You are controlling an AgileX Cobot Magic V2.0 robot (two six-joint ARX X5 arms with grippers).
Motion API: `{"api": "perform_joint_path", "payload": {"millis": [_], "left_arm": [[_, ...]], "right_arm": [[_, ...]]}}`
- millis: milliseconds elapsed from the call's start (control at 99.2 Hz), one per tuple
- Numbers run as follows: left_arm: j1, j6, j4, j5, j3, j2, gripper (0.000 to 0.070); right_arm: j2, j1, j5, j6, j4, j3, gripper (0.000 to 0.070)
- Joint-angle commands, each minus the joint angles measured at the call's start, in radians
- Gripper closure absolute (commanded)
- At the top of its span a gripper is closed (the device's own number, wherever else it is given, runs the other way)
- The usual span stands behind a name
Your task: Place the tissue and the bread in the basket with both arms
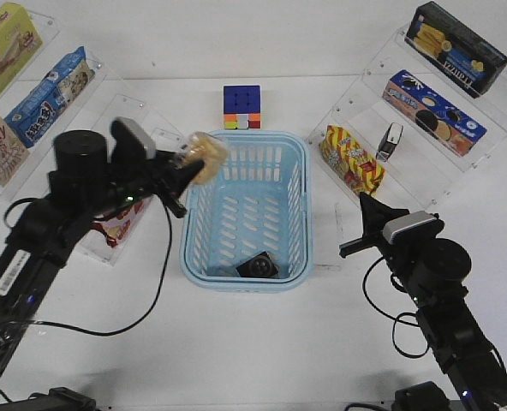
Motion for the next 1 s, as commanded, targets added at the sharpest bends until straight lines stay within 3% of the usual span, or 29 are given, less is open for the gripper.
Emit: {"api": "perform_joint_path", "payload": {"millis": [0,71,232,353,514,565,645,817,988], "left_arm": [[-0.051,-0.021,-0.004,0.001,0.013,0.043,0.0658],[-0.094,-0.016,-0.013,-0.007,0.013,0.086,0.0633],[-0.151,-0.016,-0.01,-0.006,0.013,0.169,0.0334],[-0.163,-0.016,-0.012,-0.007,0.014,0.185,0.0318],[-0.142,-0.027,-0.029,-0.037,0.045,0.13,0.036],[-0.127,-0.029,-0.042,-0.087,0.063,0.099,0.0458],[-0.109,-0.029,-0.06,-0.205,0.089,0.039,0.07],[-0.068,-0.063,-0.114,-0.462,0.095,-0.102,0.0699],[-0.018,-0.111,-0.22,-0.514,0.038,-0.23,0.0699]], "right_arm": [[0.006,0.001,0.0,0.015,0.011,0.012,0.07],[0.006,0.001,0.0,0.015,0.011,0.012,0.07],[0.006,0.001,0.0,0.014,0.01,0.012,0.07],[0.006,0.001,0.0,0.014,0.01,0.012,0.07],[0.006,0.001,0.0,0.014,0.01,0.012,0.07],[0.006,0.001,0.003,0.014,0.011,0.012,0.07],[0.006,0.001,0.004,0.014,0.011,0.012,0.07],[0.006,0.001,0.008,0.013,0.011,0.012,0.07],[0.006,0.001,0.007,0.014,0.01,0.012,0.07]]}}
